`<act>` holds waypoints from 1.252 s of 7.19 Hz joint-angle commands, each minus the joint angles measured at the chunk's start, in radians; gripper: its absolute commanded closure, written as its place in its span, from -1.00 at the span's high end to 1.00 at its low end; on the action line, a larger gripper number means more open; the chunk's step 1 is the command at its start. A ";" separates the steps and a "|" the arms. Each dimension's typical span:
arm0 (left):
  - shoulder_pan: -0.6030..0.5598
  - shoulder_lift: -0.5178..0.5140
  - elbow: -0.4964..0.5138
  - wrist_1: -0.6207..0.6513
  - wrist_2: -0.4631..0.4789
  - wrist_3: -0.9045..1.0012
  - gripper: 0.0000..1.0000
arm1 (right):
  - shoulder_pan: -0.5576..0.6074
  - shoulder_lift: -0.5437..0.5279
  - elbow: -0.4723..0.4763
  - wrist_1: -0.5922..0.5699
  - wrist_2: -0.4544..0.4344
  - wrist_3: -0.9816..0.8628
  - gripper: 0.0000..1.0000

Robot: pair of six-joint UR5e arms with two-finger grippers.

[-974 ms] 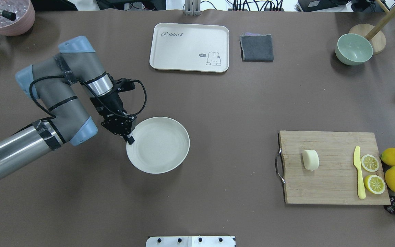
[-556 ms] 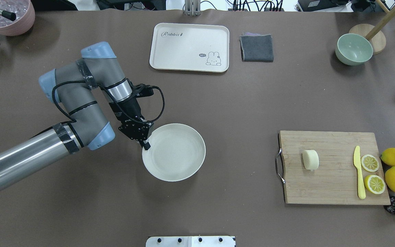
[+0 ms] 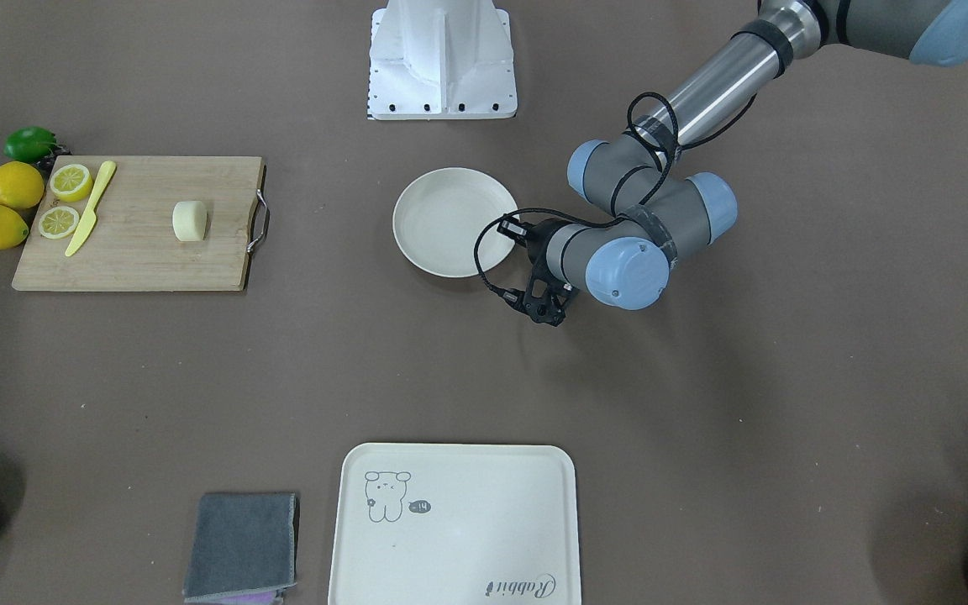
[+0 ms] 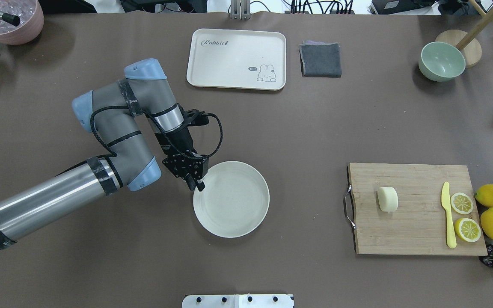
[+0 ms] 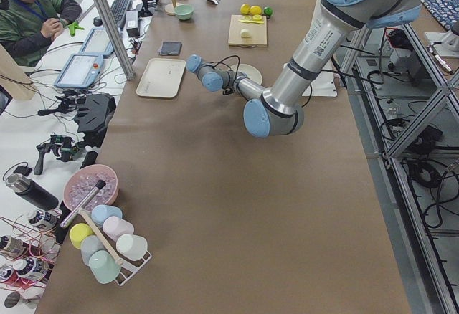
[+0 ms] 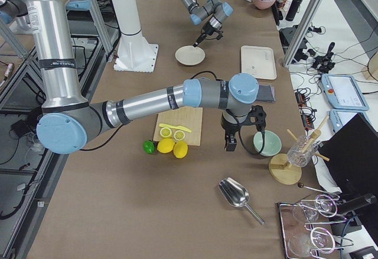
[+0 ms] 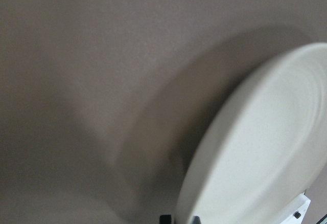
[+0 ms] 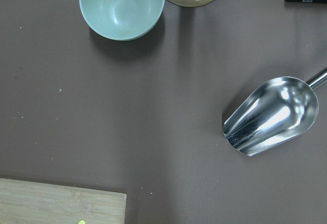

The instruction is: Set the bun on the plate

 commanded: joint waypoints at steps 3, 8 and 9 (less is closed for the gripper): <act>-0.149 0.117 -0.125 0.002 0.005 -0.066 0.94 | -0.023 0.013 0.000 -0.007 -0.026 0.005 1.00; -0.373 0.360 -0.170 0.001 0.224 0.281 0.93 | -0.084 0.075 -0.001 -0.007 -0.029 0.072 1.00; -0.415 0.406 -0.165 0.010 0.260 0.437 0.93 | -0.093 0.082 0.000 -0.007 -0.026 0.090 1.00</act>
